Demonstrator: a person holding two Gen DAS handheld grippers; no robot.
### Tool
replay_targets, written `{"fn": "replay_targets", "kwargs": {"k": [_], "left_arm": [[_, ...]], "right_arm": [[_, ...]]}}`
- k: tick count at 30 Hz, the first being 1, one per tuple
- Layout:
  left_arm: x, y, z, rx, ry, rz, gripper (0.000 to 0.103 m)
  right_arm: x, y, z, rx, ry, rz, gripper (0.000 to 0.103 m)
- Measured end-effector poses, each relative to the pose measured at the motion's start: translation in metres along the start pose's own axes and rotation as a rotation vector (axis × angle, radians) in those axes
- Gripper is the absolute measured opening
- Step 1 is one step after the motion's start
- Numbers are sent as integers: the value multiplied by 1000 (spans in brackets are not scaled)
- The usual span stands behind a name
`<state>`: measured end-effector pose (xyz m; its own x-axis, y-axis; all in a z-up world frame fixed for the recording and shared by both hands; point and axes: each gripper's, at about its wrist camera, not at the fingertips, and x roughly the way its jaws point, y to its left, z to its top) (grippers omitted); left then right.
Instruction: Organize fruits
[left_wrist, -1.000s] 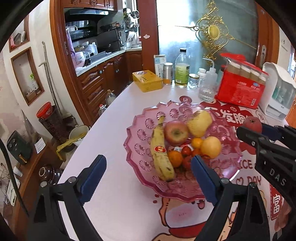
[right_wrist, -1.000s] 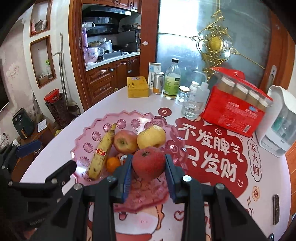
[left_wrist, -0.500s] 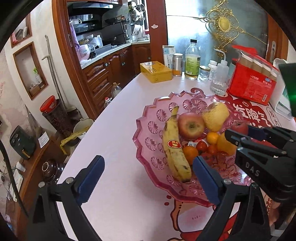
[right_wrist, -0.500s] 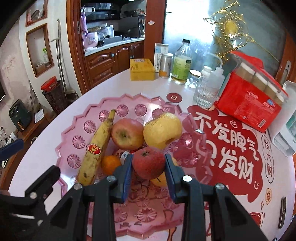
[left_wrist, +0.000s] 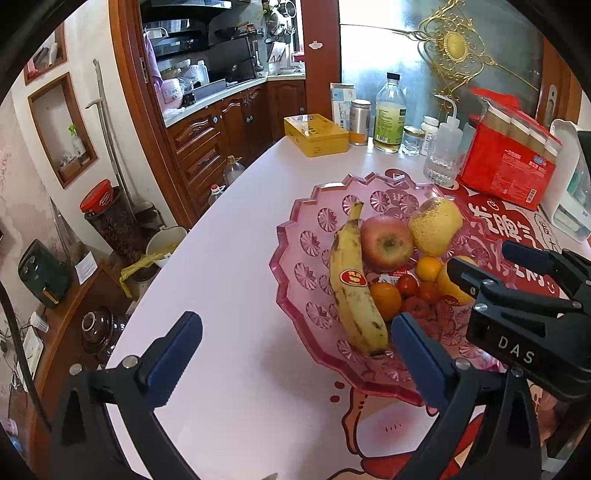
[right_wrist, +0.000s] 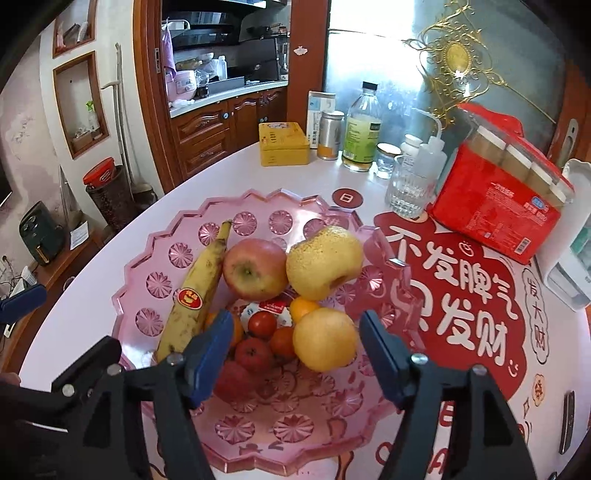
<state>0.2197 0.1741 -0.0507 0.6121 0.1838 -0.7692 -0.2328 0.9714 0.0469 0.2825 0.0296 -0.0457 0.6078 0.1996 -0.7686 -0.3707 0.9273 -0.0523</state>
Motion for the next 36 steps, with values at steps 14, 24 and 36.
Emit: {"fn": "replay_targets", "kwargs": {"k": [14, 24, 36], "left_arm": [[-42, -35, -24, 30, -4, -110, 102], [-100, -94, -72, 130, -12, -230, 102], [-168, -126, -127, 198, 16, -298, 102]], "right_arm": [[-60, -51, -56, 94, -20, -135, 71], [-134, -106, -136, 235, 2, -208, 71], [-229, -124, -217, 399, -15, -234, 76]]}}
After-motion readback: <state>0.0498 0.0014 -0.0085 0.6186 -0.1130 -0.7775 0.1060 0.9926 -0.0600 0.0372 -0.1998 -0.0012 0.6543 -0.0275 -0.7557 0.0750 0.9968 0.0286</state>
